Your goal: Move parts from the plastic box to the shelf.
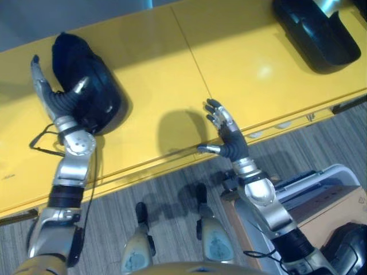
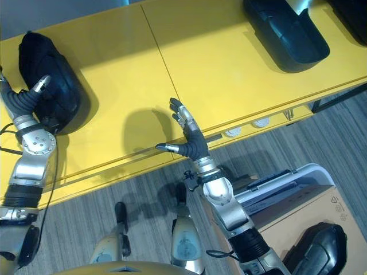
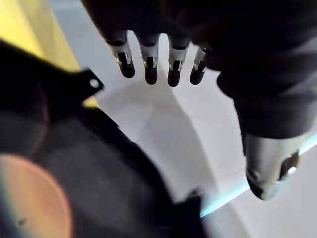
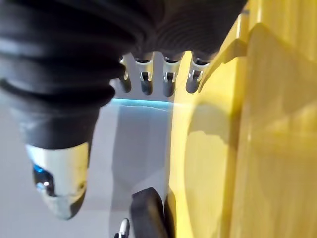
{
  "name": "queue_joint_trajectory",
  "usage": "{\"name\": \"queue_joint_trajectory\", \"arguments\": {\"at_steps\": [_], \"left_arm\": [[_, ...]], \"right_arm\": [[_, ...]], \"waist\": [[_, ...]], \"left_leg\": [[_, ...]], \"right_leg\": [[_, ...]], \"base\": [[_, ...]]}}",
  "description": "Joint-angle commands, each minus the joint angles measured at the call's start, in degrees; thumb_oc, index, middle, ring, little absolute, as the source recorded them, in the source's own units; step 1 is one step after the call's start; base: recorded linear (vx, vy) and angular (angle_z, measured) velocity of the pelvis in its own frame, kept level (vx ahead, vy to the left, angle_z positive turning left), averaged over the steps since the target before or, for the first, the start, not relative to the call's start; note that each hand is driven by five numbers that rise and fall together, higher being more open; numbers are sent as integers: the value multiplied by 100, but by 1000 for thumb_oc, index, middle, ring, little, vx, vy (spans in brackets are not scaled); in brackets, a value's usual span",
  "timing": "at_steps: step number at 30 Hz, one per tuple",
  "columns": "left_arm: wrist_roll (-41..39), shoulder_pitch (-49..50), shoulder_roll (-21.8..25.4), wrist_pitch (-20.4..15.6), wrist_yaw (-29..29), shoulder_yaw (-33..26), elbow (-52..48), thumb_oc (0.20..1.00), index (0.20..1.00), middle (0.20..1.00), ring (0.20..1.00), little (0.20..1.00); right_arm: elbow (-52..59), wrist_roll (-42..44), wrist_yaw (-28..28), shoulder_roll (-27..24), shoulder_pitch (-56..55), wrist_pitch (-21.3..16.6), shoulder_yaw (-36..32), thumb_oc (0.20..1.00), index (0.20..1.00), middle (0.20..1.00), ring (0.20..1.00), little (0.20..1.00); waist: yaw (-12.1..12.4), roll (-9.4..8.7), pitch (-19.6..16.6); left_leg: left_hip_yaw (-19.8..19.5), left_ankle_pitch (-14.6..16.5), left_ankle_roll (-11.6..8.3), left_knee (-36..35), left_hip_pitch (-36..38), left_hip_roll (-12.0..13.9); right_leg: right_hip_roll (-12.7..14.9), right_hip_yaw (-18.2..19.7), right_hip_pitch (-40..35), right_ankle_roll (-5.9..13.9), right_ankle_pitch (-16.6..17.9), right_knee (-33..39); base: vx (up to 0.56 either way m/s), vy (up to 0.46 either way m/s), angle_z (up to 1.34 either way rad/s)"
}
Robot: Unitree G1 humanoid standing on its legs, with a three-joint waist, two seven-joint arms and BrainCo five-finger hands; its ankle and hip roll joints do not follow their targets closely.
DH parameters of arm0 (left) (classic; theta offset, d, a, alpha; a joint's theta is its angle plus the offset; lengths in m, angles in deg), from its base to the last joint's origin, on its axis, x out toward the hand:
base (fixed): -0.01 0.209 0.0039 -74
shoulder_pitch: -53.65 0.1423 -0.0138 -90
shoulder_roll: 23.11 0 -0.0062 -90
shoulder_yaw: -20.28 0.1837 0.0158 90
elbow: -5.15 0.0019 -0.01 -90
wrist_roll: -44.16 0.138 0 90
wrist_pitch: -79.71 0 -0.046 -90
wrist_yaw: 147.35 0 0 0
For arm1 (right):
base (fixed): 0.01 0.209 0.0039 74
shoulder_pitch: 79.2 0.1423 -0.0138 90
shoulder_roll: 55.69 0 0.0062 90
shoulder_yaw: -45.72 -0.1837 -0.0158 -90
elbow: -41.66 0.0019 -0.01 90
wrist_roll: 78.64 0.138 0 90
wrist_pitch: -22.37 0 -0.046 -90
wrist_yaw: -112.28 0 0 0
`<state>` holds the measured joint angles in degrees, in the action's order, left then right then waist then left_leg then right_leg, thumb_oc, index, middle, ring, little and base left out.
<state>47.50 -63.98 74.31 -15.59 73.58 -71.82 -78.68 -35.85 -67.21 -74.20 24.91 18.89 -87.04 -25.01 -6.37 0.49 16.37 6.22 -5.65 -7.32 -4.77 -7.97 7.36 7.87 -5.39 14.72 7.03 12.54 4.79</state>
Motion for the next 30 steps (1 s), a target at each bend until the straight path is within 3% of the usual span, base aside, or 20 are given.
{"name": "queue_joint_trajectory", "arguments": {"at_steps": [1,9,13,16,21,30], "left_arm": [[-203,-462,377,-668,34,83,-152,1000,1000,1000,1000,1000],[220,-1343,1055,-834,-231,562,-221,1000,1000,1000,1000,1000],[379,-1234,1099,-879,-408,635,-400,1000,1000,1000,1000,1000],[547,-761,997,-924,-565,533,-654,1000,1000,1000,1000,1000],[522,892,513,-927,-832,21,-902,1000,1000,1000,1000,1000],[123,2352,113,-975,-1368,-193,-901,1000,1000,1000,1000,1000]], "right_arm": [[106,55,-48,12,233,-229,-141,1000,1000,1000,1000,1000],[129,143,168,-46,214,-301,-79,1000,1000,1000,1000,1000],[187,149,284,-120,158,-294,-108,1000,1000,1000,1000,1000],[243,202,378,-152,138,-292,-199,1000,1000,1000,1000,1000],[70,137,415,-229,315,-208,-381,1000,1000,1000,1000,1000],[-810,462,719,-258,871,98,-100,1000,1000,1000,1000,1000]], "waist": [[-58,-69,-209],[-83,-8,-443],[-74,-8,-528],[-43,-22,-635],[181,-110,-880],[520,-253,-1148]], "left_leg": [[47,476,180,-23,287,-19],[46,550,177,-23,473,-35],[49,587,186,-23,558,-46],[59,635,185,-23,689,-38],[59,736,209,-23,979,-45],[-32,800,230,-23,1223,-51]], "right_leg": [[96,-28,-866,215,-1172,21],[129,-68,-1078,247,-1194,21],[144,-95,-1171,259,-1216,21],[160,-117,-1305,258,-1247,21],[177,-200,-1656,212,-1346,21],[196,-375,-2004,163,-1417,18]], "base": [[0,0,0],[0,0,0],[0,0,0],[13,0,0],[45,-4,0],[20,-1,8]]}}
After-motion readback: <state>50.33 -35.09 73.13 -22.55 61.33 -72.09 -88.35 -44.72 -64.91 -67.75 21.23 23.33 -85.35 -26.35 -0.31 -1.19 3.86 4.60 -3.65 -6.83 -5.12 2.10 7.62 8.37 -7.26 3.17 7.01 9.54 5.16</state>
